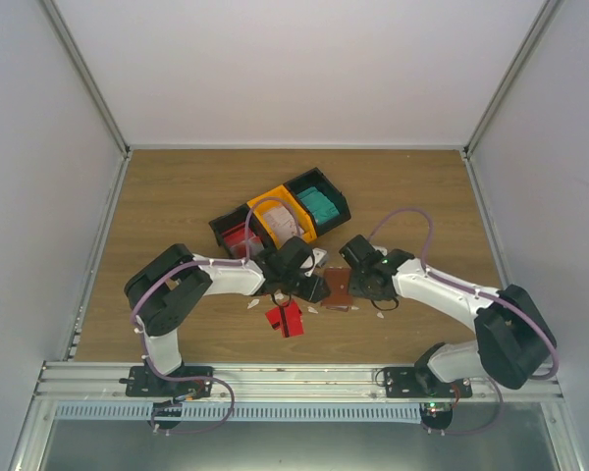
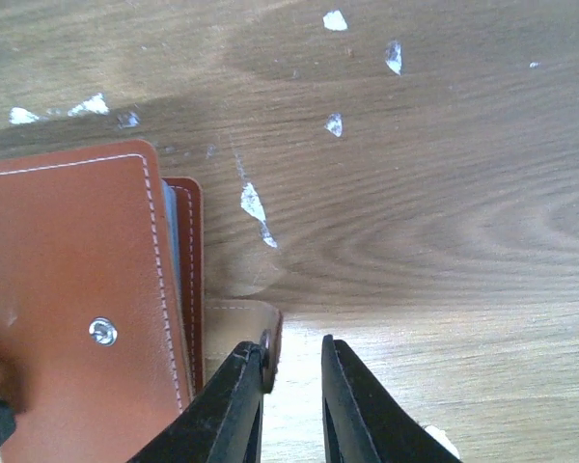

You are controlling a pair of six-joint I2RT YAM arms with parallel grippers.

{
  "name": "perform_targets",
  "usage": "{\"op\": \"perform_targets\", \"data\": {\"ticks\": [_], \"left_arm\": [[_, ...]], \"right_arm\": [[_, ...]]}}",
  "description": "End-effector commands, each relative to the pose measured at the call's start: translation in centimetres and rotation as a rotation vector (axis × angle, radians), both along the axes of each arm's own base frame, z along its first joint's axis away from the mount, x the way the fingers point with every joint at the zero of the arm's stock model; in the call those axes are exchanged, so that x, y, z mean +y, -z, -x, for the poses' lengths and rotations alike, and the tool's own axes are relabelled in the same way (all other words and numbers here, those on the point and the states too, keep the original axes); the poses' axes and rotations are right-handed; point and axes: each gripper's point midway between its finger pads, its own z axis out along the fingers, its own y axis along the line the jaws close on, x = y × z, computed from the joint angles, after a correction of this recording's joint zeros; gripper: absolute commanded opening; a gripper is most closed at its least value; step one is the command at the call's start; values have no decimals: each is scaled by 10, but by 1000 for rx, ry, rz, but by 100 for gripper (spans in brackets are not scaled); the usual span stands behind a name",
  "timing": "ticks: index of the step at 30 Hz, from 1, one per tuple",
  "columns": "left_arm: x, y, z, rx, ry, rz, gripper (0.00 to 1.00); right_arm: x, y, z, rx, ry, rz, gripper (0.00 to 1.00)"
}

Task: Put the credit cards into the card holder
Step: Close the card holder at the center of the board.

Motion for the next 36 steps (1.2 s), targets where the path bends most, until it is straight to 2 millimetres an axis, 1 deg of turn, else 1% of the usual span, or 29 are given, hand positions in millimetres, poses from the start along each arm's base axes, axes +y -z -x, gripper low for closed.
{"op": "perform_targets", "data": {"ticks": [1,6,9,14,19,24,27,30,33,36], "left_arm": [[25,31,19,75,-23,-104,43],[24,32,22,75,-1,-94,43],[21,31,22,75,10,-89,43],[19,28,21,73,10,-77,42],[18,29,21,78,9,-70,42],[17,30,21,81,6,-72,42],[18,30,21,80,4,-76,42],[18,30,20,78,1,-75,42],[18,29,20,79,0,-74,42],[17,29,20,80,-3,-67,43]], "right_arm": [[3,-14,-7,-57,28,-34,18],[7,-8,-9,-57,39,-61,17],[6,-4,-8,-53,56,-62,14],[6,-5,-8,-63,62,-68,7],[3,0,-5,-47,61,-59,6],[-1,2,-3,-39,68,-43,10],[-1,0,-4,-47,69,-45,9],[0,-3,-5,-57,68,-51,1],[1,-7,-7,-76,64,-63,1],[7,-14,-13,-113,20,-91,1]]}}
